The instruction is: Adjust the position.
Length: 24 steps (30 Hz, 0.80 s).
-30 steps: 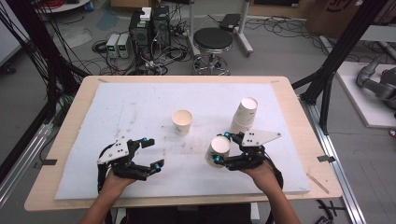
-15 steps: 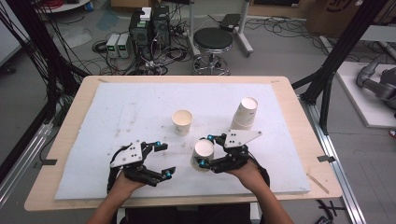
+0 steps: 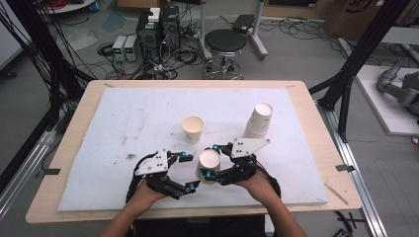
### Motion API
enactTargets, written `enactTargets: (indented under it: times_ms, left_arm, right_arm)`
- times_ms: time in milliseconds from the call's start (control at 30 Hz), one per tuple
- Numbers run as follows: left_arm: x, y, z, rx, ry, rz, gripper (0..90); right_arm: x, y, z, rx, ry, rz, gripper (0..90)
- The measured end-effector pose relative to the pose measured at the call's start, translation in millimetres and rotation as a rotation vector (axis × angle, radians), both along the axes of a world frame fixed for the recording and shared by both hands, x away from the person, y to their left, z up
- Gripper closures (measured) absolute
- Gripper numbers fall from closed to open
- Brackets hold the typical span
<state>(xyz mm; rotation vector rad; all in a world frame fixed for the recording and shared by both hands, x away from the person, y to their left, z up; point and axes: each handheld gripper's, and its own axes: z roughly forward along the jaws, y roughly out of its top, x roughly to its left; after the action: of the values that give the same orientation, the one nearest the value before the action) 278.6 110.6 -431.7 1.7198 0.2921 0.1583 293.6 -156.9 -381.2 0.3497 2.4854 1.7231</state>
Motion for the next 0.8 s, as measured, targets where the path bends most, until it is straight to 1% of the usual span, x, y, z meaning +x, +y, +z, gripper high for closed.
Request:
enactTargets:
  times_ms: [133, 167, 233, 267, 300, 500, 633, 667, 800]
  left_arm:
    - [1.2, -5.8, 0.6, -0.003, -0.003, -0.014, 15.0]
    - [1.3, -7.0, 0.3, 0.0, -0.001, -0.019, 15.0]
    - [1.8, -9.6, -0.2, 0.006, -0.003, -0.028, 15.5]
    - [2.1, -10.8, -0.7, 0.004, -0.003, -0.032, 15.6]
    - [2.1, -11.6, -0.7, 0.005, -0.002, -0.034, 15.8]
    - [2.4, -15.3, -0.4, 0.001, -0.01, -0.055, 18.4]
    - [2.2, -15.5, -0.5, -0.001, -0.015, -0.069, 21.6]
    - [2.0, -15.5, -0.5, -0.004, -0.016, -0.074, 22.5]
    - [1.8, -14.6, -0.1, 0.008, -0.035, -0.086, 26.8]
  right_arm:
    - [-1.3, 1.1, -0.1, 0.002, -0.001, 0.005, 34.8]
    - [-2.0, 1.3, 0.1, 0.002, 0.006, 0.01, 34.8]
    - [-2.2, 2.1, -0.2, 0.005, 0.004, 0.015, 34.8]
    - [-2.8, 2.7, -0.1, 0.008, 0.011, 0.019, 34.8]
    - [-2.8, 3.2, -0.2, 0.007, 0.006, 0.019, 34.8]
    - [-3.3, 6.3, -1.1, 0.017, 0.015, 0.039, 34.8]
    - [-2.5, 7.7, -2.0, 0.032, 0.026, 0.047, 34.9]
    - [-2.5, 8.0, -2.2, 0.036, 0.035, 0.054, 34.9]
    - [-1.2, 8.2, -4.2, 0.05, 0.048, 0.058, 35.3]
